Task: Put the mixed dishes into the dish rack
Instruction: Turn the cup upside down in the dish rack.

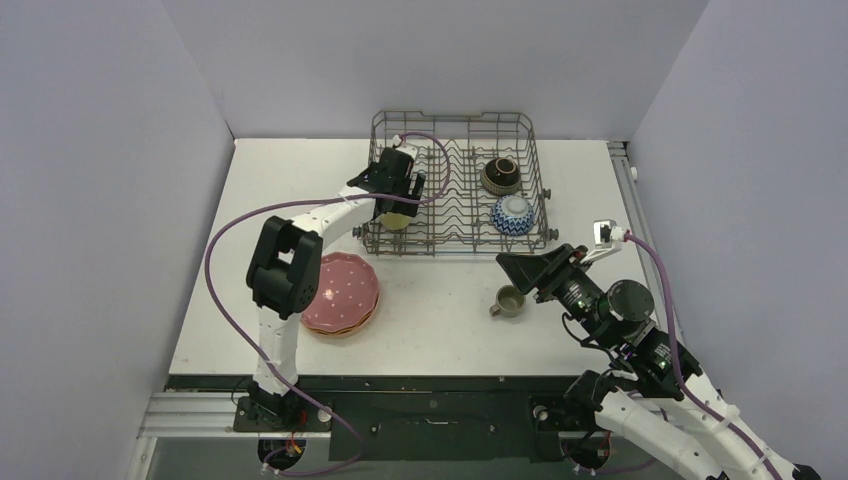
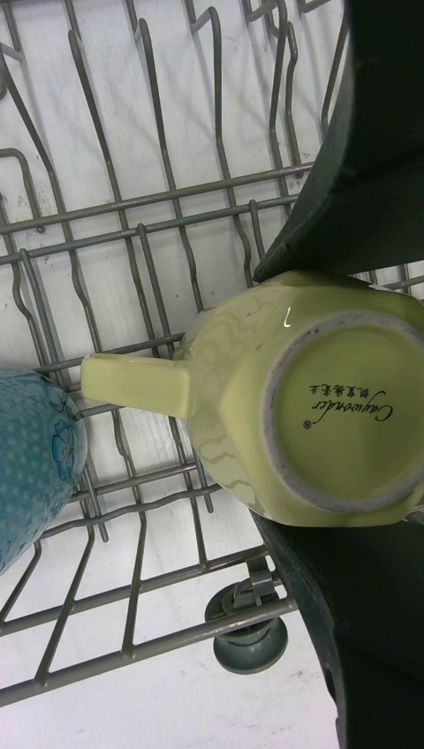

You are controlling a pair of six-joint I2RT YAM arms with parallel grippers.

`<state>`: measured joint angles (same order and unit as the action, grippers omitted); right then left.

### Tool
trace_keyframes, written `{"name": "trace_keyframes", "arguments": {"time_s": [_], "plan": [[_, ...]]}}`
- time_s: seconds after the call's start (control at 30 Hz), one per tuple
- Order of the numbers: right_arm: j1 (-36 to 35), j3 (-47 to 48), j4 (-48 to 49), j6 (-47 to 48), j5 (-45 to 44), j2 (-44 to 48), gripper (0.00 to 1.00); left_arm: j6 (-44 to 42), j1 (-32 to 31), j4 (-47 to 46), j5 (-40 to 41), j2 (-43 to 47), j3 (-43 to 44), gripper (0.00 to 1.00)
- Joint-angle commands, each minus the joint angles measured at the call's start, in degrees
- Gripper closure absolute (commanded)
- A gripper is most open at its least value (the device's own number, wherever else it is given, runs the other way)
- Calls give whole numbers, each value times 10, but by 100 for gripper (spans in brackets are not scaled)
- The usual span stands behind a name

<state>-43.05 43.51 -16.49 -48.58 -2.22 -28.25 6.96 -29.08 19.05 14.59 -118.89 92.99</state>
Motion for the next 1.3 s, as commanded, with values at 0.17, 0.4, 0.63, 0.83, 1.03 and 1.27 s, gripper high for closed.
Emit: {"name": "trace_keyframes", "arguments": {"time_s": [0.17,0.4,0.63,0.83,1.03,1.27], "plan": [[4,7,21,3,-6,-9,49,11,12,-21,6,-7,50,90],[4,6,22,2,-5,-9,49,16,13,-19,0,-4,48,58],[4,6,23,0,-1,-10,48,17,13,-22,6,12,37,28],[4,4,23,-4,1,-6,48,17,13,-27,6,28,22,15],[4,2,22,-9,3,-1,48,17,13,-27,6,37,17,4],[4,3,19,-9,3,4,48,16,12,-25,7,52,14,3]]}}
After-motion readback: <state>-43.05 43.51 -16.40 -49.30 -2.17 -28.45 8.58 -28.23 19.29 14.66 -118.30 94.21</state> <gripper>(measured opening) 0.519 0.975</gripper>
